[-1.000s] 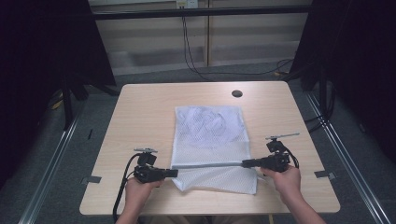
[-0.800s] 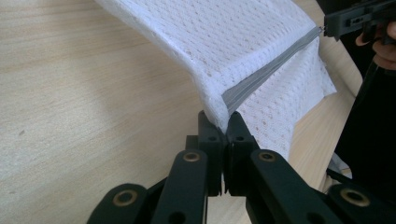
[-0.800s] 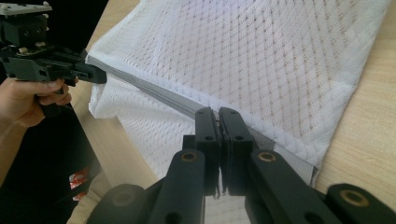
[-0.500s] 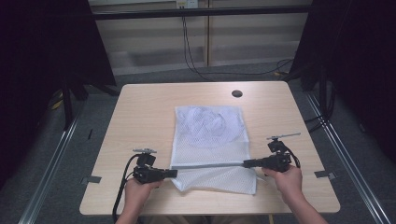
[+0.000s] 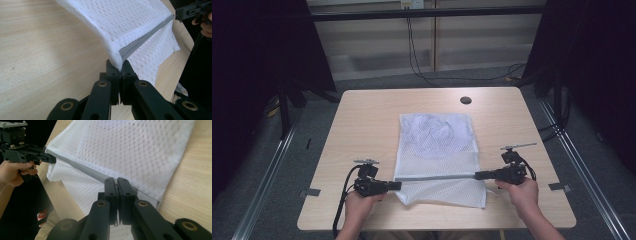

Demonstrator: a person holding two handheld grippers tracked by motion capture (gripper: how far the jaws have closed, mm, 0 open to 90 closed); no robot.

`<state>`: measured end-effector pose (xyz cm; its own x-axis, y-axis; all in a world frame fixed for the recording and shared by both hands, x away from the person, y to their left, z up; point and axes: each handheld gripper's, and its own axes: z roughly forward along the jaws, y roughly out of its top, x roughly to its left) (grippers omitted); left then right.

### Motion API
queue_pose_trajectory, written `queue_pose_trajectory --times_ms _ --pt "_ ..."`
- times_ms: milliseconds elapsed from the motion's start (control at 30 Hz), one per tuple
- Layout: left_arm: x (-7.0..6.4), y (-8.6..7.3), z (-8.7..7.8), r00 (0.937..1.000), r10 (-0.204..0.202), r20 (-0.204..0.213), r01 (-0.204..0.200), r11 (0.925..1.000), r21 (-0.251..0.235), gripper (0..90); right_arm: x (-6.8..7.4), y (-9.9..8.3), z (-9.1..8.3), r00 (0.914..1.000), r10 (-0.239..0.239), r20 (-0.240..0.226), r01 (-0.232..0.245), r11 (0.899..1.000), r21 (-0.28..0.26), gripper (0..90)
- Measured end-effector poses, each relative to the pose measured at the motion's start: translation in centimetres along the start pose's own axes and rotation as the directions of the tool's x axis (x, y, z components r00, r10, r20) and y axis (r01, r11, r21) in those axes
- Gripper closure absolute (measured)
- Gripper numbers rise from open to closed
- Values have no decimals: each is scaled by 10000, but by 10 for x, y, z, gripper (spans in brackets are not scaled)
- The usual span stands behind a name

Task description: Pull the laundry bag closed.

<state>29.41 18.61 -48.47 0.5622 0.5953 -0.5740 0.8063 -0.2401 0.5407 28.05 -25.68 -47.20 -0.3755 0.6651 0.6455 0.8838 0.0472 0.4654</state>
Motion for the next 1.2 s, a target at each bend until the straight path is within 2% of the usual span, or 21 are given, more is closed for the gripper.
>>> queue_pose_trajectory --times_ms 567,767,933,1200 --pt "-1 0 1 10000 13 -18 -13 10000 45 882 -4 -3 -8 9999 138 69 -138 9999 -59 872" --pt "0 0 -1 9999 -16 -114 16 10000 3 882 -6 -4 -10 9996 3 275 1 9999 -123 872" --pt "0 0 0 10000 -23 -5 23 10000 21 882 -8 -5 -13 9997 75 230 -70 9998 -182 872" --pt "-1 0 0 10000 13 -74 -13 10000 76 882 -8 -7 -14 9995 69 295 -64 9998 -174 872"
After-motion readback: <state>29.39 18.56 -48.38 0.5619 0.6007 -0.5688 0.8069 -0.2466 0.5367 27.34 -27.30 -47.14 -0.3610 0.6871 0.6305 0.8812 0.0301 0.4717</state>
